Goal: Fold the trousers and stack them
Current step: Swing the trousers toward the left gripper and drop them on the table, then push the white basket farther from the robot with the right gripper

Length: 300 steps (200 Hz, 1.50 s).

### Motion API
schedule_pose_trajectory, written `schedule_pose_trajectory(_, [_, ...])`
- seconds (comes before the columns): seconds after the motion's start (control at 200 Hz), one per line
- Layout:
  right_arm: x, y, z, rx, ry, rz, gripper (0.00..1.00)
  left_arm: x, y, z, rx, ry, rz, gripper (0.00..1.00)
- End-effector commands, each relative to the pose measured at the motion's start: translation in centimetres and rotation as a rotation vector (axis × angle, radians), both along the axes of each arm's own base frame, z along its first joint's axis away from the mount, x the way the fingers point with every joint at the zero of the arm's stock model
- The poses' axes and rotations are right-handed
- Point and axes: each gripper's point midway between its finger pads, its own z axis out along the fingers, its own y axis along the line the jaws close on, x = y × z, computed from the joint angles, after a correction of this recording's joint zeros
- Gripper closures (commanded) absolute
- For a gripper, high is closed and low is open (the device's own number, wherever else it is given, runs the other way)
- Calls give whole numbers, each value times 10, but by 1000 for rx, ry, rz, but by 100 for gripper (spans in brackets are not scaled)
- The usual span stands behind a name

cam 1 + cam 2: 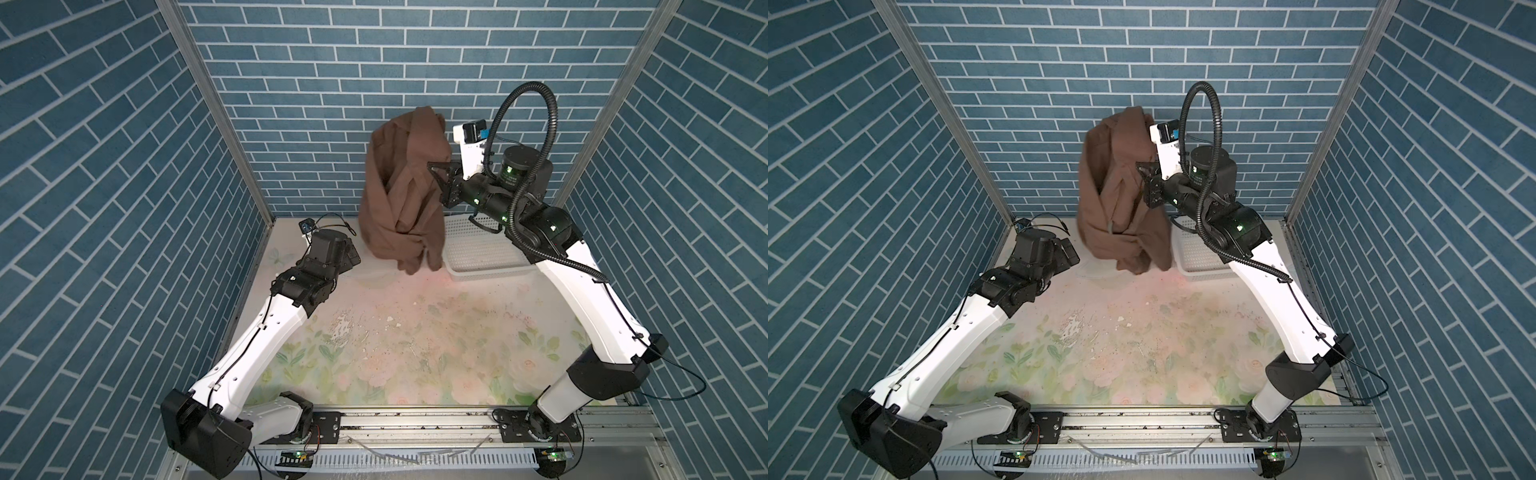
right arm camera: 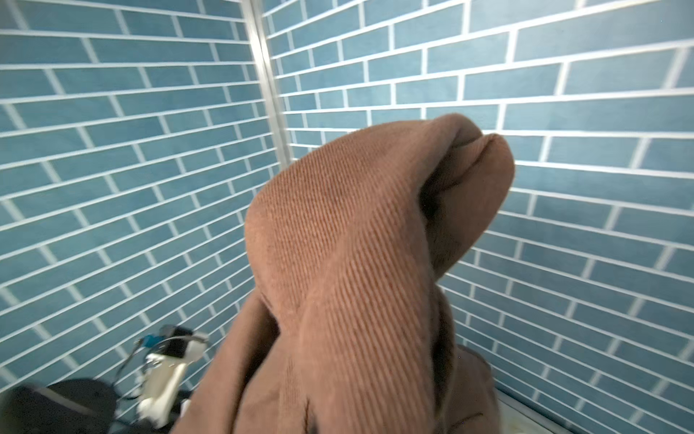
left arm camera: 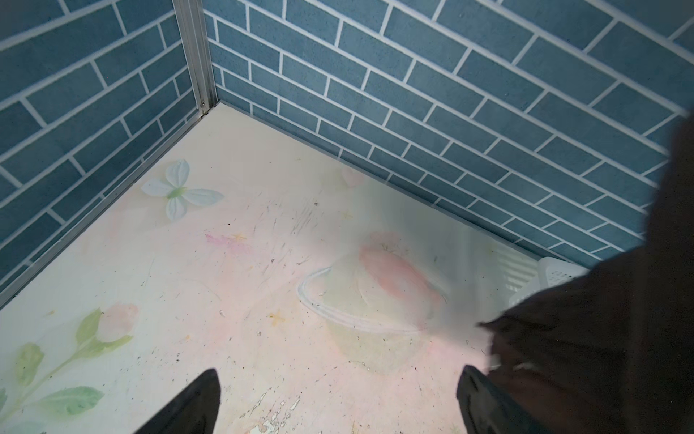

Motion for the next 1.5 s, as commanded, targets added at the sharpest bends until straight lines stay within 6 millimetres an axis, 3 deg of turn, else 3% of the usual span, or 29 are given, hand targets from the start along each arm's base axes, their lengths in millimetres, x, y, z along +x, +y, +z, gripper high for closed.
schedule_pose_trajectory(0.0, [2,29,-39,-12,76,102,100,-12,17,-1,27,21,46,1])
schedule_pose_trajectory(0.09, [18,25,-85,-63,169,18,85,-20,27,0,35,18,79,1])
schedule_pose_trajectory(0.185, [36,4,-142,-179,278,-144,41,-22,32,1,43,1,80,1])
schedule_pose_trajectory(0.24, [42,-16,-174,-260,340,-240,24,-22,36,-1,52,9,91,1])
schedule_pose_trajectory(0.3, [45,-42,-204,-332,406,-335,15,-21,36,-4,47,23,93,1])
schedule_pose_trajectory(0.39, [46,-85,-238,-375,508,-456,11,-14,27,-8,39,35,61,1])
schedule_pose_trajectory(0.485, [41,-119,-266,-385,594,-512,12,-5,21,-12,49,66,40,1])
schedule_pose_trajectory(0.605, [33,-135,-300,-461,648,-532,14,9,5,-24,22,107,-8,1])
schedule_pose_trajectory(0.785, [31,-123,-355,-583,759,-457,18,18,-9,-48,5,206,-33,1])
schedule_pose_trajectory(0.88, [42,-115,-379,-625,786,-445,21,17,-13,-51,1,217,-60,1])
schedule_pose_trajectory(0.96, [55,-112,-397,-658,790,-460,27,10,-5,-49,35,229,-44,1])
schedule_pose_trajectory(1.085, [84,-107,-415,-685,774,-480,41,-3,6,-48,69,230,-28,1])
schedule_pose_trajectory(1.235, [116,-108,-426,-687,783,-527,52,-16,20,-45,105,236,-1,1])
schedule_pose_trajectory(1.435, [148,-111,-425,-704,749,-561,82,-28,33,-46,127,225,20,1])
schedule_pose_trajectory(1.495, [158,-115,-424,-715,738,-571,86,-32,37,-47,126,230,27,1])
